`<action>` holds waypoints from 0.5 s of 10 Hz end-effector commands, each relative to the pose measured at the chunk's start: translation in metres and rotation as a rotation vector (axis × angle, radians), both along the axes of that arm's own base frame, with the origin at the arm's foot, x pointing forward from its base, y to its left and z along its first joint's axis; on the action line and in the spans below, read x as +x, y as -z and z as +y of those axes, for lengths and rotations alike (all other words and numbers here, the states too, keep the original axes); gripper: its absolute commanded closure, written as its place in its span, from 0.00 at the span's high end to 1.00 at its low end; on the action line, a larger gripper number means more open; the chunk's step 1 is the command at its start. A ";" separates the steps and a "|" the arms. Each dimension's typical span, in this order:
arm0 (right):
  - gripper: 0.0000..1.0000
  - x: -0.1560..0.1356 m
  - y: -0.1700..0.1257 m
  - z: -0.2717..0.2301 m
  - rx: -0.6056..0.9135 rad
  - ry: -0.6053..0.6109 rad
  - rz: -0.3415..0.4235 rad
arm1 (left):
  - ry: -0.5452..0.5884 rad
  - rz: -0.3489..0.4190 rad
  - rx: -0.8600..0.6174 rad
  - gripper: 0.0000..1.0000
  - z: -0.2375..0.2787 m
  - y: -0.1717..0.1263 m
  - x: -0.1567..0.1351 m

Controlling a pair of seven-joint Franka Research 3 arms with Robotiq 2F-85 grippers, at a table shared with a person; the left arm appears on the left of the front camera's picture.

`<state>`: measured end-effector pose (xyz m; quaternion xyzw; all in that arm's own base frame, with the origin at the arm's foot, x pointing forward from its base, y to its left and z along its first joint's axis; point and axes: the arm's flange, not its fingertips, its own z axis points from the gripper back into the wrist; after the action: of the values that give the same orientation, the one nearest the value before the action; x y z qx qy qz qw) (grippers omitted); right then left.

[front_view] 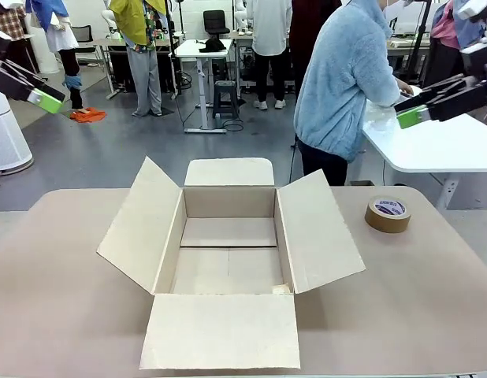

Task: Wrap the clocks to prevent damage.
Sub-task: Open the side flaps of the Package Box.

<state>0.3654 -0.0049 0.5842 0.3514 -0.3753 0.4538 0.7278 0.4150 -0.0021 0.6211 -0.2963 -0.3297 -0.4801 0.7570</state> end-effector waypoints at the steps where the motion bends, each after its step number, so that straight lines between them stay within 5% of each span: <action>1: 1.00 0.008 0.016 -0.013 0.037 -0.012 0.043 | 0.030 -0.014 -0.109 1.00 0.015 0.010 0.001; 5: 1.00 0.006 0.025 -0.027 0.070 0.007 0.059 | -0.004 -0.064 -0.126 1.00 0.028 0.020 -0.001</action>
<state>0.3733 -0.0352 0.5520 0.3893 -0.3661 0.4215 0.7326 0.4152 0.0309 0.6067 -0.3417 -0.3739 -0.4614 0.7284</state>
